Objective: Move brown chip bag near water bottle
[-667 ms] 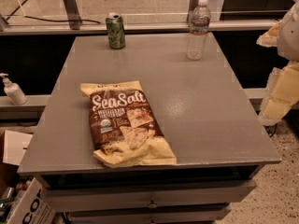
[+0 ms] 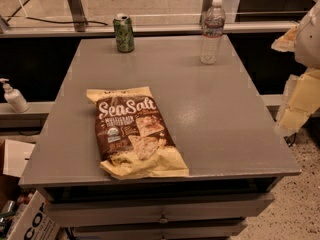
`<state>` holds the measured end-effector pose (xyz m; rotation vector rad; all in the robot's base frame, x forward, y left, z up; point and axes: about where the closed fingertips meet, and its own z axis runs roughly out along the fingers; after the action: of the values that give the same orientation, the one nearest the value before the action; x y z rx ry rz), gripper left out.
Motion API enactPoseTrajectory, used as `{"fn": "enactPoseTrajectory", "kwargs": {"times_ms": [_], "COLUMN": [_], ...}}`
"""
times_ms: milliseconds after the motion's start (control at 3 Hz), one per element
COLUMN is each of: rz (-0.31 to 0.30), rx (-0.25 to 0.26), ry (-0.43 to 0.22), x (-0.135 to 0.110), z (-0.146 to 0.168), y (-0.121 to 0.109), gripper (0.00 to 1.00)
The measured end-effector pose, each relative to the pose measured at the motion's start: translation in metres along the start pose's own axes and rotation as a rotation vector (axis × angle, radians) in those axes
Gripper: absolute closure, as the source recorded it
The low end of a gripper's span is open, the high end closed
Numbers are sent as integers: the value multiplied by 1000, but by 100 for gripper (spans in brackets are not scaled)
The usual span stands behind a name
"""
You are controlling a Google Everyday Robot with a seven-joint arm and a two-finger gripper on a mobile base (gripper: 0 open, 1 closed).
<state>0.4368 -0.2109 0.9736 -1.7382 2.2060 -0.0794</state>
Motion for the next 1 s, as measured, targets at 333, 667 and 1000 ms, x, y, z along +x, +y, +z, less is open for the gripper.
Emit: {"fn": "enactPoseTrajectory", "kwargs": {"times_ms": [333, 667, 1000], "rz": [-18, -66, -104], "rx": [-43, -90, -120], "ry": [-75, -179, -247], "x": [-17, -52, -77], "z": [19, 36, 46], "y": [13, 30, 42], "gripper": [0, 0, 0]}}
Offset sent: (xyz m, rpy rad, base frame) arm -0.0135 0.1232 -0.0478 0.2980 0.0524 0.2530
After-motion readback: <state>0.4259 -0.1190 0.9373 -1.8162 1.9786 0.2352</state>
